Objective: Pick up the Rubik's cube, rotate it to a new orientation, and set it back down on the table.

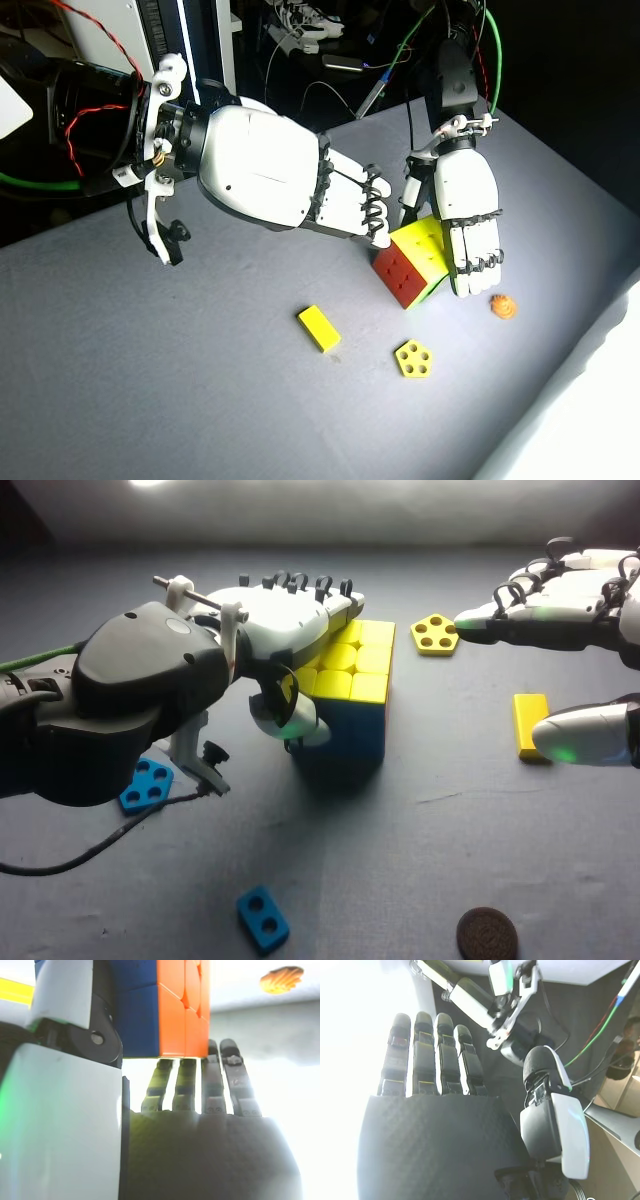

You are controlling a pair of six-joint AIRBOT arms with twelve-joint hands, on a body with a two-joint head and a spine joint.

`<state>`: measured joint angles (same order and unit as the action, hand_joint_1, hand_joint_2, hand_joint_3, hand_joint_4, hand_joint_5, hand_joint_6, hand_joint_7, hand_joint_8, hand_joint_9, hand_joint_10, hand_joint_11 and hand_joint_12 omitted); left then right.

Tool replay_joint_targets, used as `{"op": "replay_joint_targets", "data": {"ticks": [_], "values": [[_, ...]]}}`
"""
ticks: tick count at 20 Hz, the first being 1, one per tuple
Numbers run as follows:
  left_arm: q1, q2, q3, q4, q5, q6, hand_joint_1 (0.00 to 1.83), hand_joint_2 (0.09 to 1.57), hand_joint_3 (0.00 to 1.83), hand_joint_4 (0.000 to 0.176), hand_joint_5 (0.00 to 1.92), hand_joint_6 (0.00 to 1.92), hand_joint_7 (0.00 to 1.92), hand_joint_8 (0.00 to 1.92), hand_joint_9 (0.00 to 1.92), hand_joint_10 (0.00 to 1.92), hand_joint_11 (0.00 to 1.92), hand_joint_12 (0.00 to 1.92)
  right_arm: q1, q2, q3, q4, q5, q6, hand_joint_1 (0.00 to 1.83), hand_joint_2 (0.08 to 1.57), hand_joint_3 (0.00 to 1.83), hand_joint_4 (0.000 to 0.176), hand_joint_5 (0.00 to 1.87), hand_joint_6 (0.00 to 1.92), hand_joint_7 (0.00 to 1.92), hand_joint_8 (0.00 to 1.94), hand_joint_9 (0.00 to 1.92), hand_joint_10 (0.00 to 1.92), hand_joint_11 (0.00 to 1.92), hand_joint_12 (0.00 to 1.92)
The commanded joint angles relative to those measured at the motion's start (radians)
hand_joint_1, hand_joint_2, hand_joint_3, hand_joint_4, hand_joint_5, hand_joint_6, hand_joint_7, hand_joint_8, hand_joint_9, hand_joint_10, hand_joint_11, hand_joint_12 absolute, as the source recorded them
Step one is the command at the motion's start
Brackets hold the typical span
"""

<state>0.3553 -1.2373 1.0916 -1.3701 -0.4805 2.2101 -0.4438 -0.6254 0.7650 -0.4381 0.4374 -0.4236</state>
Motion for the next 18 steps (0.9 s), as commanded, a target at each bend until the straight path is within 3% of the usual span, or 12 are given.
{"op": "replay_joint_targets", "data": {"ticks": [1,2,4,5,6,7,13,18], "values": [[0.006,0.01,0.002,0.015,-0.04,0.006,1.03,1.1,0.0,0.0,0.33,0.08,0.32,0.42,0.35,0.43,0.0,1.25,0.008,0.003,-0.002,0.024,0.111,-0.001,0.06,1.29,0.0,0.0,0.14,0.01,0.19,0.0,0.15,0.0,0.0,0.3],[0.007,0.01,0.002,0.015,-0.04,0.006,1.07,1.07,0.0,0.0,0.46,0.2,0.27,0.92,0.29,0.97,0.0,1.5,0.008,0.003,-0.002,0.024,0.112,-0.001,0.05,1.29,0.0,0.0,0.12,0.0,0.18,0.0,0.15,0.0,0.0,0.29],[0.007,0.01,0.001,0.015,-0.04,0.006,1.17,1.1,0.0,0.0,0.31,1.07,0.19,1.51,0.21,1.58,0.06,1.8,0.01,0.003,-0.002,0.024,0.115,-0.001,0.04,1.29,0.0,0.0,0.12,0.0,0.18,0.0,0.15,0.0,0.0,0.33],[0.007,0.01,0.001,0.015,-0.04,0.006,1.22,1.1,0.0,0.0,0.3,1.3,0.22,1.62,0.23,1.7,0.12,1.88,0.01,0.003,-0.002,0.024,0.121,-0.002,0.04,1.29,0.0,0.0,0.12,0.0,0.18,0.0,0.16,0.0,0.0,0.33],[0.007,0.01,0.001,0.015,-0.041,0.006,1.22,1.1,0.0,0.0,0.3,1.3,0.22,1.62,0.23,1.7,0.12,1.88,0.01,0.003,-0.002,0.024,0.125,-0.005,0.04,1.29,0.0,0.0,0.12,0.0,0.18,0.0,0.16,0.0,0.0,0.33],[0.006,0.01,0.001,0.015,-0.041,0.006,1.05,1.36,0.02,0.0,0.51,1.59,0.44,1.85,0.25,1.9,0.29,1.92,0.01,0.003,-0.002,0.024,0.126,-0.007,0.05,1.29,0.0,0.0,0.12,0.0,0.19,0.0,0.17,0.01,0.0,0.35],[-0.012,0.011,-0.001,0.008,-0.04,0.009,1.02,1.41,0.01,0.003,0.54,1.68,0.45,1.87,0.42,1.92,0.48,1.92,0.01,0.003,-0.002,0.025,0.125,-0.065,0.04,1.29,0.0,0.0,0.12,0.0,0.18,0.0,0.16,0.0,0.0,0.3],[-0.098,0.024,-0.015,-0.195,-0.038,0.232,1.04,1.39,0.0,0.0,0.55,1.62,0.49,1.86,0.42,1.92,0.47,1.92,0.016,0.023,0.0,0.071,0.16,-0.069,0.05,1.29,0.0,0.0,0.12,0.0,0.18,0.0,0.16,0.0,0.0,0.31]]}}
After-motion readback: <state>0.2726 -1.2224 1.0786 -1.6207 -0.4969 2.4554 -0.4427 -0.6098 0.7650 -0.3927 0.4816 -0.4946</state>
